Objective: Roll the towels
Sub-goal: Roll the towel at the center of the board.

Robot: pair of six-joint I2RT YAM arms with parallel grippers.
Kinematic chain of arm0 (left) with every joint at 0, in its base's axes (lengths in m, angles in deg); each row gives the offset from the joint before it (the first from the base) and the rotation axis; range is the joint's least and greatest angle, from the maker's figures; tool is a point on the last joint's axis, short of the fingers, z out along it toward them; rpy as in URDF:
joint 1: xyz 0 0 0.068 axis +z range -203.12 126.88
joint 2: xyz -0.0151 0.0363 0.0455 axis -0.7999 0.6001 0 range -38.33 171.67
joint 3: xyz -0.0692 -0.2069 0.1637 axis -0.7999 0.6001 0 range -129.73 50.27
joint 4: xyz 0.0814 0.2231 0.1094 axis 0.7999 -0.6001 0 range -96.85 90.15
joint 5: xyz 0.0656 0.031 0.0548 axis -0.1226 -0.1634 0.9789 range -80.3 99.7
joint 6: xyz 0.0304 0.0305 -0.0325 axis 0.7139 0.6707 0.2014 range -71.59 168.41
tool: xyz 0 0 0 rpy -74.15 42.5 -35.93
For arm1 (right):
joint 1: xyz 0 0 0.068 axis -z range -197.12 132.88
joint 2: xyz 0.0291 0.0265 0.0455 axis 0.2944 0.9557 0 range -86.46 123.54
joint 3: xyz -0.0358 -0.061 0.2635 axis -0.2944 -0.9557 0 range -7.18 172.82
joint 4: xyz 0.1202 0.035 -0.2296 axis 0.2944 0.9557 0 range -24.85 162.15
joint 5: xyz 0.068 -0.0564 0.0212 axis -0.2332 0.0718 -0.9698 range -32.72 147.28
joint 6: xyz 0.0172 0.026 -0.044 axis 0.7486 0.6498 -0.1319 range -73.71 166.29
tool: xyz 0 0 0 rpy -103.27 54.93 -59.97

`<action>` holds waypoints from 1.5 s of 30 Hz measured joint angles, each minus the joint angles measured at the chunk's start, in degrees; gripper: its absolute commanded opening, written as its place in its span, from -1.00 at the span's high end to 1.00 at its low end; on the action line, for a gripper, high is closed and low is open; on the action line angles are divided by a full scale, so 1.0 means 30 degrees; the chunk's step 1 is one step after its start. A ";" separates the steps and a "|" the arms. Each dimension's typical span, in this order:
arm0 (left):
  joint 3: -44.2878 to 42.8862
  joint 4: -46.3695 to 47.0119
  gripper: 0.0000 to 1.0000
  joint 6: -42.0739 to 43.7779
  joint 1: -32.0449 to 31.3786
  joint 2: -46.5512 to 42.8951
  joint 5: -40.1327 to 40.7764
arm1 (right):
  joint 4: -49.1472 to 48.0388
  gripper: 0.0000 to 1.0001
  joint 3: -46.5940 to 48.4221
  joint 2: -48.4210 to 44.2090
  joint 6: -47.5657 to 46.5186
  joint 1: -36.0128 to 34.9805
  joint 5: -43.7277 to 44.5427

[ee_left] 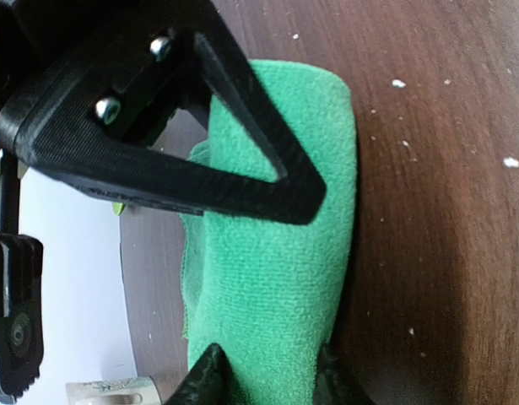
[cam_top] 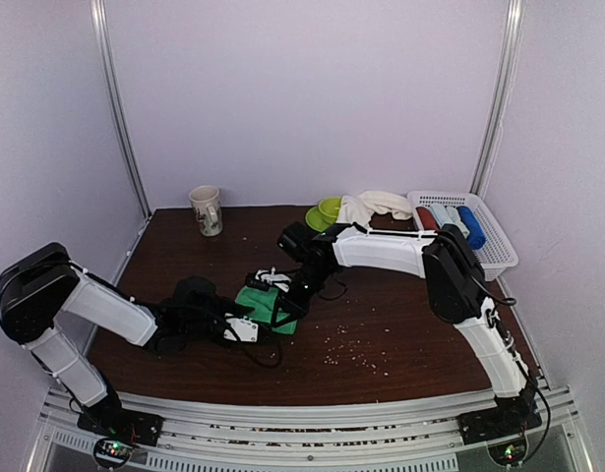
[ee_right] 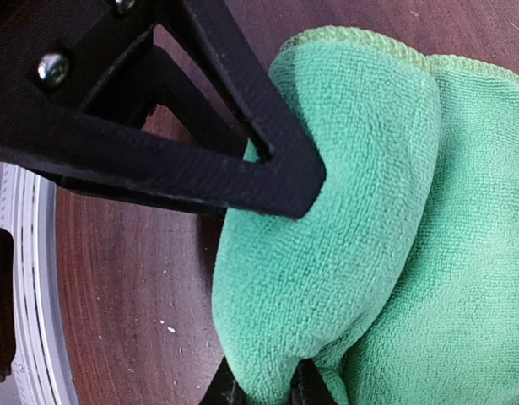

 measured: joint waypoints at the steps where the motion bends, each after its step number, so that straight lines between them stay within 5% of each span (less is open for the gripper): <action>1: 0.0000 0.0117 0.49 0.0029 -0.0015 0.0066 0.0080 | 0.0022 0.76 0.0015 0.0022 -0.0007 0.0015 -0.0066; 3: -0.0007 0.0321 0.63 0.0044 -0.0058 0.0299 0.0240 | 0.0029 0.75 0.0015 0.0029 -0.0015 0.0036 -0.0168; 9: -0.0015 0.0947 0.66 0.0168 -0.0168 0.0903 0.0597 | 0.0160 0.73 0.0160 0.0131 -0.0087 0.0080 -0.0328; 14: -0.0036 0.1209 1.00 0.0255 -0.0219 0.1195 0.0787 | 0.0226 0.64 0.0226 0.0175 -0.0117 0.0117 -0.0415; 24: -0.2055 -0.2142 1.00 -0.0102 -0.0211 0.1508 0.0648 | 0.0204 -0.19 -0.0765 -0.0583 0.0007 0.0175 -0.0430; 35: -0.6659 -1.0273 1.00 -0.1749 0.0022 0.1931 -0.1209 | -0.2047 -0.39 -0.8000 -0.7206 0.1698 0.1435 0.3781; 45: -1.1795 -1.6611 1.00 -0.3410 0.0160 0.4306 -0.2747 | -0.9063 -0.49 -1.7952 -1.5096 0.2055 0.1195 0.9012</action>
